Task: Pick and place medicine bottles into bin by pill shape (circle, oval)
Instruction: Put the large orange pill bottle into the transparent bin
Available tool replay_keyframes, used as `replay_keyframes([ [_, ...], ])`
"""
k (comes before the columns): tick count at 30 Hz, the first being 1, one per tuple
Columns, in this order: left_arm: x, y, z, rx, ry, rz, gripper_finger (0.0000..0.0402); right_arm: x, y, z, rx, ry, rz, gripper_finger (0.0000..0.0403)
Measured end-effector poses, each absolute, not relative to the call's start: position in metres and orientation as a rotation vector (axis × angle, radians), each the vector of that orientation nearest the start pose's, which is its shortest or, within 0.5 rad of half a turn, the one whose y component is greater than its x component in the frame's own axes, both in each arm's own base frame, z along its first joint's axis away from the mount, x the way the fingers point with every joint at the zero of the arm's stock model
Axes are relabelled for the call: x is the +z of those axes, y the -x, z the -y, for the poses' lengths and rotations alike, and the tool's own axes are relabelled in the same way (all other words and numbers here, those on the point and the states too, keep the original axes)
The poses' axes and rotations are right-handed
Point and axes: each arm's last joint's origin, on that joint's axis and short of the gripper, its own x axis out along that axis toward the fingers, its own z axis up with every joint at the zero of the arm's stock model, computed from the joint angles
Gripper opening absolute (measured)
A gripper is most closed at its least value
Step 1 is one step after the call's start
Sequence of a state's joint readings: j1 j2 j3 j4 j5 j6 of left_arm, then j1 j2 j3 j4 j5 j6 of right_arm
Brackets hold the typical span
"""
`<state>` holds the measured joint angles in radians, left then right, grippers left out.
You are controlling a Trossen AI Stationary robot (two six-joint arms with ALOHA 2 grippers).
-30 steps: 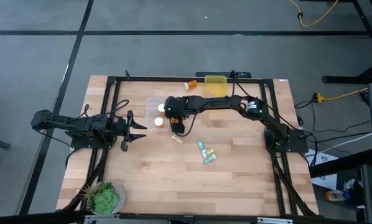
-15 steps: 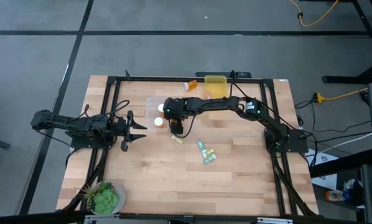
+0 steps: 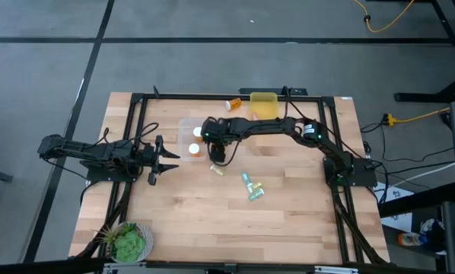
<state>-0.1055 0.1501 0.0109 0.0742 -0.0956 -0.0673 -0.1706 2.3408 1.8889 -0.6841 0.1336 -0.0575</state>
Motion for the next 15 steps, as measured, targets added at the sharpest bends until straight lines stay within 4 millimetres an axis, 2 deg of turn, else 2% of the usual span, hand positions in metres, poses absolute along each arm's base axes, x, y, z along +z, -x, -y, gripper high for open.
replay_keyframes([
  [8,0.161,-0.106,0.008,-0.007,0.06,-0.073,0.0149,0.21,-0.473,0.076,-0.465,0.101,-1.037,0.0189],
  [12,0.161,-0.106,0.008,-0.007,0.06,-0.075,0.0149,0.239,-0.479,0.069,-0.488,0.115,-0.847,0.019],
  [15,0.161,-0.106,0.008,-0.007,0.06,-0.08,0.0149,0.248,-0.492,0.063,-0.448,0.143,-0.669,0.019],
])
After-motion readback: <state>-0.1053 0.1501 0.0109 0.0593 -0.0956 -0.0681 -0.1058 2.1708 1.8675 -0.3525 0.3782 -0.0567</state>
